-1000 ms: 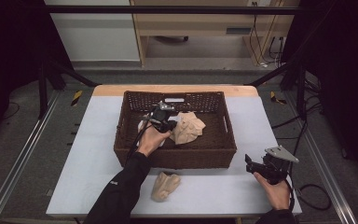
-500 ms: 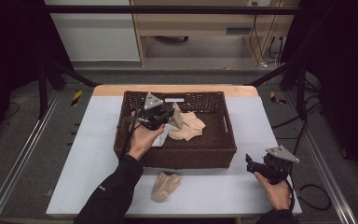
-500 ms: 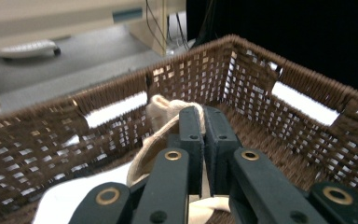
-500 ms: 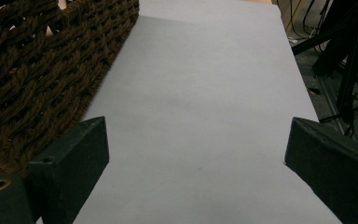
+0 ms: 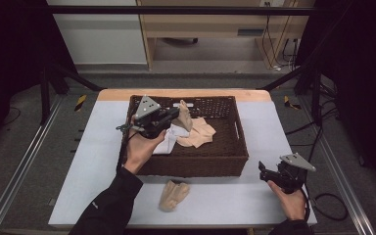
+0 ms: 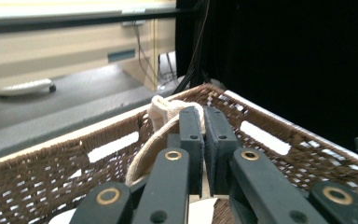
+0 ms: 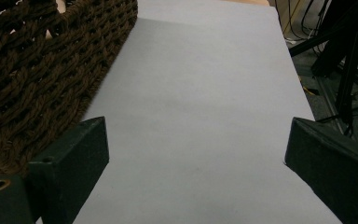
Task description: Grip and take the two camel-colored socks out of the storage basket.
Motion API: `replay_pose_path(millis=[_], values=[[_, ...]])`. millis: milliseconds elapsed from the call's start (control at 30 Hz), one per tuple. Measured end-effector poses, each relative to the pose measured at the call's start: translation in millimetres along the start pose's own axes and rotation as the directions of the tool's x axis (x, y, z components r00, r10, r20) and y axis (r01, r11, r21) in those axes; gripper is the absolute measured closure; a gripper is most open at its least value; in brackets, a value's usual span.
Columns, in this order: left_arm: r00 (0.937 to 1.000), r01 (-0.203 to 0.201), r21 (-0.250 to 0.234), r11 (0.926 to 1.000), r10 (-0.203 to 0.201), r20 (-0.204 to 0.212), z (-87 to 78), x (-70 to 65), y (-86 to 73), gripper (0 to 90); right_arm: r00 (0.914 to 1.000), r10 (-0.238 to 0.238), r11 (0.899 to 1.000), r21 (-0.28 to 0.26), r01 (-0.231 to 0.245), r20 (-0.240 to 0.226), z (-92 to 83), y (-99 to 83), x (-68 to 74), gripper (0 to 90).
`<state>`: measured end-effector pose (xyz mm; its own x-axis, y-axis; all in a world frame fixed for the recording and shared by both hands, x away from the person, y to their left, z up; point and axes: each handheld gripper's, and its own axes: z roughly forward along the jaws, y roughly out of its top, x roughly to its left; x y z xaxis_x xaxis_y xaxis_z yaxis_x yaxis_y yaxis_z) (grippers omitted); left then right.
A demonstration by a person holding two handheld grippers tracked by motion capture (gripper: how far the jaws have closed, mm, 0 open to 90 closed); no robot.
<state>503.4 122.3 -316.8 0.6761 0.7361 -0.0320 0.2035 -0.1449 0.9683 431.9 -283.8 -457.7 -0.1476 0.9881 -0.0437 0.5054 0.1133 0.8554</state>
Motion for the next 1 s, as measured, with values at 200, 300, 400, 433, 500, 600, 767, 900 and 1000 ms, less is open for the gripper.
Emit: replay_pose_path(millis=[200,300,400,433,500,600,767,900,1000], values=[[0.9995,-0.019,-0.052,0.9984,0.021,0.025,-25.1,-11.1,13.4,86.3,1.0,0.001,1.0,-0.002,-0.001,0.0,-0.6,0.2,0.0,6.4],[0.999,-0.02,-0.069,0.9974,0.023,0.038,-35.2,-16.9,15.8,86.3,1.0,0.0,1.0,-0.002,0.0,0.001,-0.5,0.1,-0.3,6.4],[0.9986,-0.013,-0.081,0.9966,0.017,0.049,-41.7,-20.0,15.5,86.3,1.0,0.003,1.0,-0.007,-0.003,0.004,-1.9,0.2,-0.1,6.4],[0.9984,-0.009,-0.089,0.996,0.014,0.054,-44.6,-21.5,15.1,86.3,1.0,0.003,1.0,-0.007,-0.003,0.004,-1.9,0.2,-0.1,6.4],[0.9982,-0.008,-0.097,0.9953,0.014,0.059,-50.3,-24.1,14.1,86.3,1.0,0.004,1.0,-0.009,-0.004,0.006,-2.6,0.2,-0.4,6.4],[0.9976,-0.008,-0.112,0.9937,0.016,0.067,-62.3,-27.7,14.8,86.3,1.0,0.005,1.0,-0.011,-0.005,0.005,-2.9,0.2,-0.9,6.4],[0.9962,-0.012,-0.127,0.9919,0.023,0.084,-76.2,-32.8,14.6,86.3,1.0,0.003,1.0,-0.008,-0.003,0.006,-2.9,0.1,-0.2,6.5],[0.9941,-0.016,-0.126,0.9919,0.03,0.105,-86.2,-38.5,10.5,86.3,1.0,0.001,1.0,-0.008,-0.001,0.006,-3.3,0.2,0.2,6.5],[0.9918,-0.022,-0.127,0.9916,0.038,0.122,-94.0,-43.8,3.2,86.3,1.0,0.002,1.0,-0.007,-0.002,0.005,-3.3,0.1,0.3,6.5]])
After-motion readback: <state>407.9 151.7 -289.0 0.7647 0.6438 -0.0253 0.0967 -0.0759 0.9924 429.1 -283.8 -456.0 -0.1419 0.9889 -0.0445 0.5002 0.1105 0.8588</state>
